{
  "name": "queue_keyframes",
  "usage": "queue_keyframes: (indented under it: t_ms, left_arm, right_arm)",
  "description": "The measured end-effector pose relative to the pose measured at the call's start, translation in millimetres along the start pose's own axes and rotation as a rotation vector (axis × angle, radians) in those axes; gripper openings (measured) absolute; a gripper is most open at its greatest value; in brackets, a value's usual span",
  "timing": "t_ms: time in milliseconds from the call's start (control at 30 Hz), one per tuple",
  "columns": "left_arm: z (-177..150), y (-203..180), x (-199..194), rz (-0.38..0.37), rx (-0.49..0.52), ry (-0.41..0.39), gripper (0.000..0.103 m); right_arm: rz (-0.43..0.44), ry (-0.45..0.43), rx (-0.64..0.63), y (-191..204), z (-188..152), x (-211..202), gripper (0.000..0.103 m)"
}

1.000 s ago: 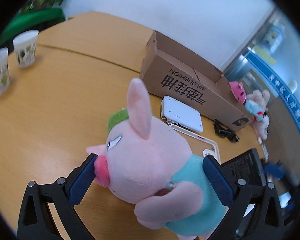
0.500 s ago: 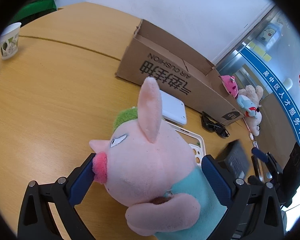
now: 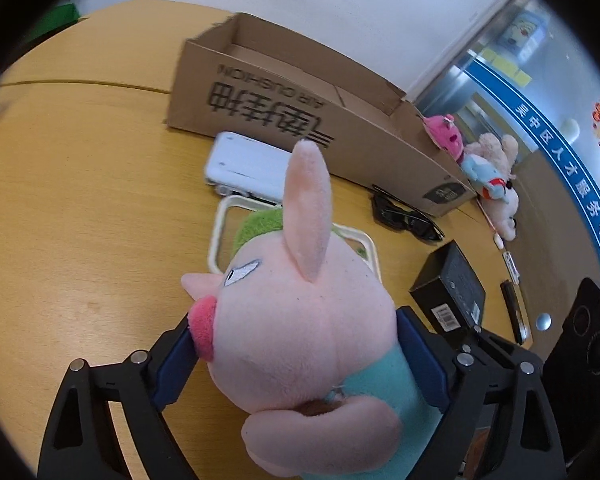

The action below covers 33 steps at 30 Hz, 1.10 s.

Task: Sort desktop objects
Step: 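Close both grippers on the pink-and-teal pig plush from either side, then lift the pig plush with both grippers and carry it over the cardboard box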

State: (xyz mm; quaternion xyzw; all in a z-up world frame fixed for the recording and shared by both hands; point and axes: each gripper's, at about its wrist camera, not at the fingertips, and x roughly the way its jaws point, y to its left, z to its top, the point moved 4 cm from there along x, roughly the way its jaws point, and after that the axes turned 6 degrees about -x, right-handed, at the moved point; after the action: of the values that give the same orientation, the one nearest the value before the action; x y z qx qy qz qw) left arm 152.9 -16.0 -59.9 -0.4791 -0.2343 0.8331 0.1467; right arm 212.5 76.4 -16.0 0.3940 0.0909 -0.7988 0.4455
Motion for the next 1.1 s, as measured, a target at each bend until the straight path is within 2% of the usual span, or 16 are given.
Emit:
queue_keyframes:
  t_ms: [167,233,267,367,467,533,667,800,1100]
  left_arm:
    - [-4,-29,18,-0.062,0.046,0.059,0.09]
    - [-8,-44,28,-0.098,0.071,0.093,0.089]
    - [-11,-52,32,-0.101,0.091,0.104,0.088]
    - [-12,-72,35,-0.07,0.162,0.099,0.084]
    - [0,-77,32,-0.104,0.141,0.099,0.081]
    - [13,-84,25,-0.13,0.143,0.07,0.081]
    - [50,-101,4,-0.127,0.202,-0.044,0.08]
    - [100,-112,-20,-0.107,0.258,-0.167,0.08]
    - [233,-159,-82,-0.099,0.438,-0.442,0.08]
  right_arm:
    - [-0.012,0.0,0.025,-20,-15,-23,0.086]
    - [-0.008,0.002,0.064,-29,-25,-30,0.099]
    - [0.0,0.01,0.09,-34,-31,-30,0.101]
    - [0.03,0.052,0.152,-42,-44,-23,0.098]
    - [-0.001,0.02,0.16,-45,-40,-34,0.091]
    - [-0.004,-0.02,0.174,-51,-33,-47,0.09]
    - [-0.049,-0.066,0.112,-54,-1,-66,0.09]
    - [-0.107,-0.134,0.043,-64,47,-72,0.09]
    - [-0.187,-0.326,-0.107,-89,188,-108,0.089]
